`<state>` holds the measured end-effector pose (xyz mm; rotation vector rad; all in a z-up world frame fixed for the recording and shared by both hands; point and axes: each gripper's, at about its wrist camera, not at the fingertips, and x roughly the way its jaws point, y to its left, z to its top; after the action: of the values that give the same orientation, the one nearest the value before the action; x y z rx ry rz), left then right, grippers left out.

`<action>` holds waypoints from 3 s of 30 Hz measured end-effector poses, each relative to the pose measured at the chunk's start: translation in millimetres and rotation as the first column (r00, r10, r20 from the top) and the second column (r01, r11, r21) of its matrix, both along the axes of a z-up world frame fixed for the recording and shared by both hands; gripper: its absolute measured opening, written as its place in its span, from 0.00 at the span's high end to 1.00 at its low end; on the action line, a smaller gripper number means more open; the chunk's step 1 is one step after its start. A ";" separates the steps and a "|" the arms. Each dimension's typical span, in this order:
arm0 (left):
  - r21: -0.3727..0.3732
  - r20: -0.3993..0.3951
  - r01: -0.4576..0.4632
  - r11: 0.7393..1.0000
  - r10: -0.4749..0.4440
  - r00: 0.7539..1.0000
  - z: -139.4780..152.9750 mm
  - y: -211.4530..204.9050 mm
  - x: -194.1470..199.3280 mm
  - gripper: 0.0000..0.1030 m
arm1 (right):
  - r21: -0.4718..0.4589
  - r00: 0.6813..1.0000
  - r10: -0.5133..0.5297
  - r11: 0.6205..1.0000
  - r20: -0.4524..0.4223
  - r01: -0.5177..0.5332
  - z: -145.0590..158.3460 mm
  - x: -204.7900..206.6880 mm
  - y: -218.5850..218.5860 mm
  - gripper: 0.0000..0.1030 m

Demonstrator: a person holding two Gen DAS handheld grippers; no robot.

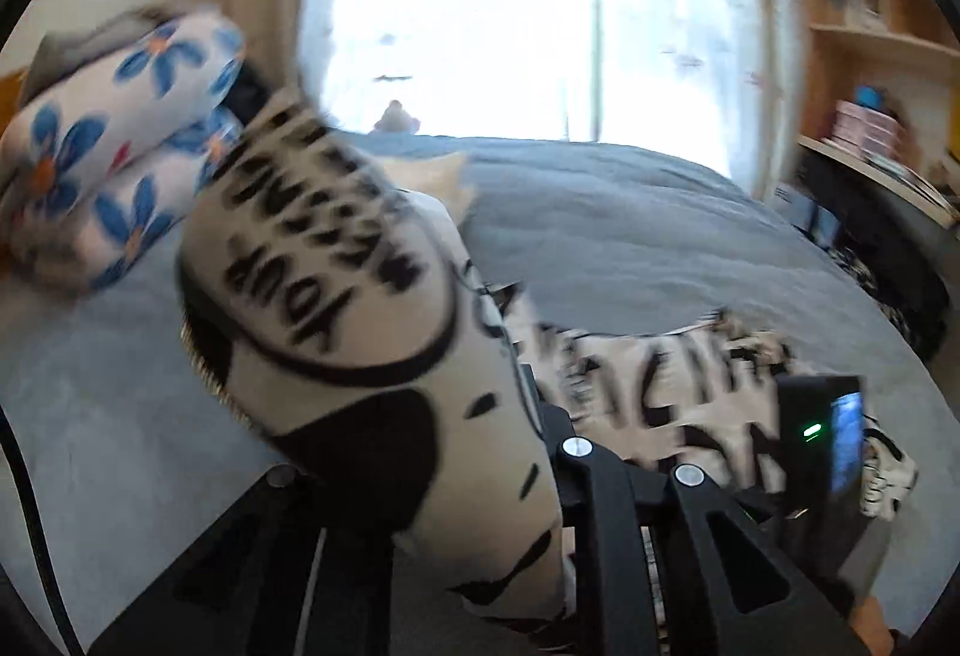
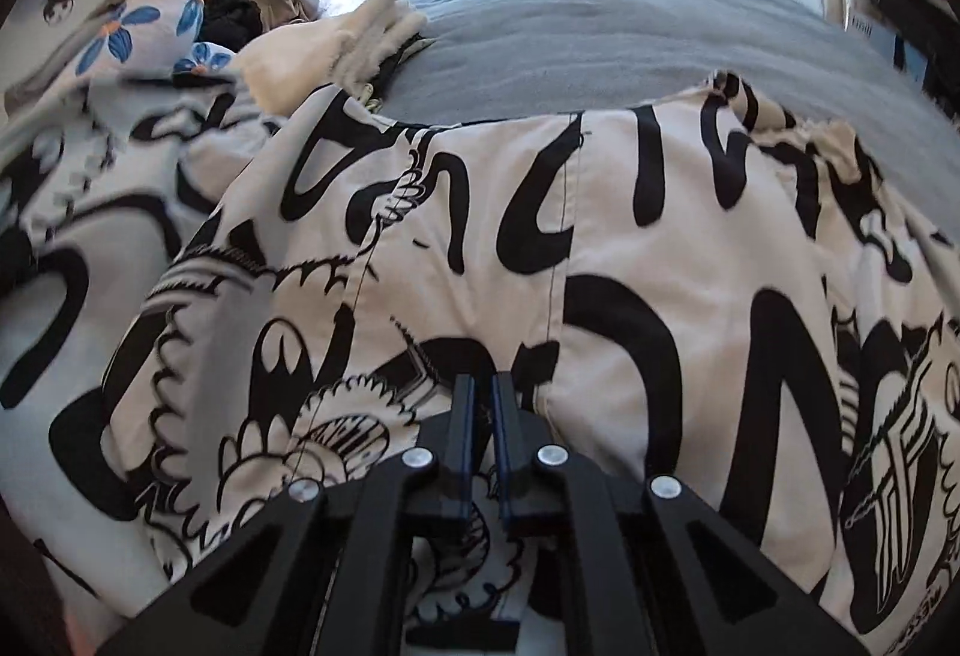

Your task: Fold large clothes

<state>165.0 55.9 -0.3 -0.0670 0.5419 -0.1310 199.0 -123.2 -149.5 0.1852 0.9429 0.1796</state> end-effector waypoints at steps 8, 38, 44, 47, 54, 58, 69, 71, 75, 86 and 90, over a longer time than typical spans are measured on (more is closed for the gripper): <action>0.156 0.046 0.232 0.960 -0.242 0.969 24.2 -123.7 -8.2 0.85 | 0.027 0.976 -0.195 0.981 0.097 0.193 66.7 -88.6 -91.0 0.95; 0.218 -0.207 0.656 0.722 -0.623 0.754 -48.7 -234.0 -66.2 0.12 | 0.145 0.912 -0.404 0.909 0.074 0.391 81.0 -155.2 -227.5 0.73; 0.212 -0.146 0.592 0.778 -0.574 0.806 -27.6 -196.1 -72.5 0.12 | 0.177 0.959 -0.272 0.951 0.083 0.254 81.4 -136.9 -207.7 0.65; 0.191 -0.125 0.523 0.831 -0.508 0.852 -18.0 -166.2 -59.1 0.12 | 0.125 0.971 -0.230 0.967 0.067 0.221 69.1 -116.8 -200.5 0.62; -0.029 -0.248 0.290 0.957 -0.288 0.925 -36.6 -91.6 17.1 0.12 | 0.170 0.980 -0.196 0.966 -0.019 0.196 38.1 -91.2 -214.8 0.48; -0.199 -0.357 0.131 0.971 -0.196 0.913 -65.6 -46.0 51.7 0.12 | 0.253 0.985 -0.164 0.952 -0.053 0.173 29.2 -79.1 -224.9 0.48; -0.198 -0.397 0.087 0.976 -0.161 0.904 -87.2 -44.6 77.6 0.12 | 0.094 0.995 -0.101 0.990 -0.023 0.103 47.6 -62.4 -186.9 0.83; -0.229 -0.396 0.104 0.968 -0.190 0.898 -79.1 -47.3 78.8 0.12 | 0.171 0.991 -0.128 0.978 0.040 0.119 71.9 -79.4 -197.6 0.87; -0.263 -0.328 0.180 0.948 -0.264 0.907 -53.5 -61.7 73.3 0.12 | 0.226 0.964 -0.230 0.954 0.133 0.196 109.2 -124.4 -219.0 0.88; -0.131 -0.384 0.303 0.944 -0.330 0.863 -79.2 -134.1 68.8 0.12 | 0.076 0.952 -0.299 0.953 0.065 0.294 81.7 -119.3 -224.0 0.44; -0.125 -0.386 0.314 0.941 -0.338 0.858 -78.9 -138.4 75.3 0.12 | 0.089 0.946 -0.315 0.947 0.079 0.308 85.1 -82.6 -234.4 0.34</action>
<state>240.3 -82.6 -79.3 -0.0579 0.9636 -0.4743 116.4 -357.6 -64.4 0.3902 0.8037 -0.0685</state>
